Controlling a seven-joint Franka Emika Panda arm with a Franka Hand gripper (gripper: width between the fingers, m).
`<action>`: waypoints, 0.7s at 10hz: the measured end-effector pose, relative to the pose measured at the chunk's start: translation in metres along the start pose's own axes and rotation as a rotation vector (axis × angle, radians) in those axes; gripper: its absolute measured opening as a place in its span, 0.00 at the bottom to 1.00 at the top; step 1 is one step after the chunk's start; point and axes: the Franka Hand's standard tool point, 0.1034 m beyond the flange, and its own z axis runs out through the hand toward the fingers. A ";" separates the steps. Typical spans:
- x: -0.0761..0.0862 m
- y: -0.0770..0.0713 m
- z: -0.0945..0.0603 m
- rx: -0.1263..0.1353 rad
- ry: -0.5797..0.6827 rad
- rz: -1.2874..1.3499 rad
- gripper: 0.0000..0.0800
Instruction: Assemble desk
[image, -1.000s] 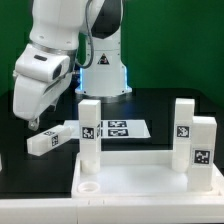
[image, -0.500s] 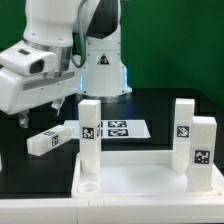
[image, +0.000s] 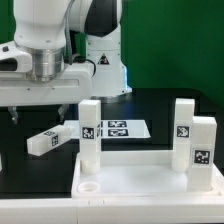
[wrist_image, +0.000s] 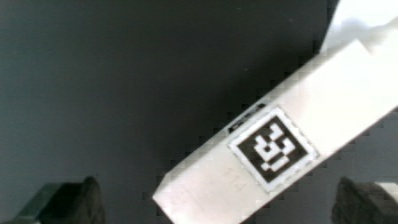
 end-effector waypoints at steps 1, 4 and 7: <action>0.000 0.000 0.001 0.004 -0.001 0.024 0.81; -0.002 0.000 0.020 0.196 -0.091 0.504 0.81; 0.001 -0.005 0.026 0.281 -0.173 0.824 0.81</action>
Offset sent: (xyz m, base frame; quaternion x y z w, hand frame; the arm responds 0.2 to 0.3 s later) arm -0.0226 0.0117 -0.0342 0.0951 -0.0610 0.2975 0.9480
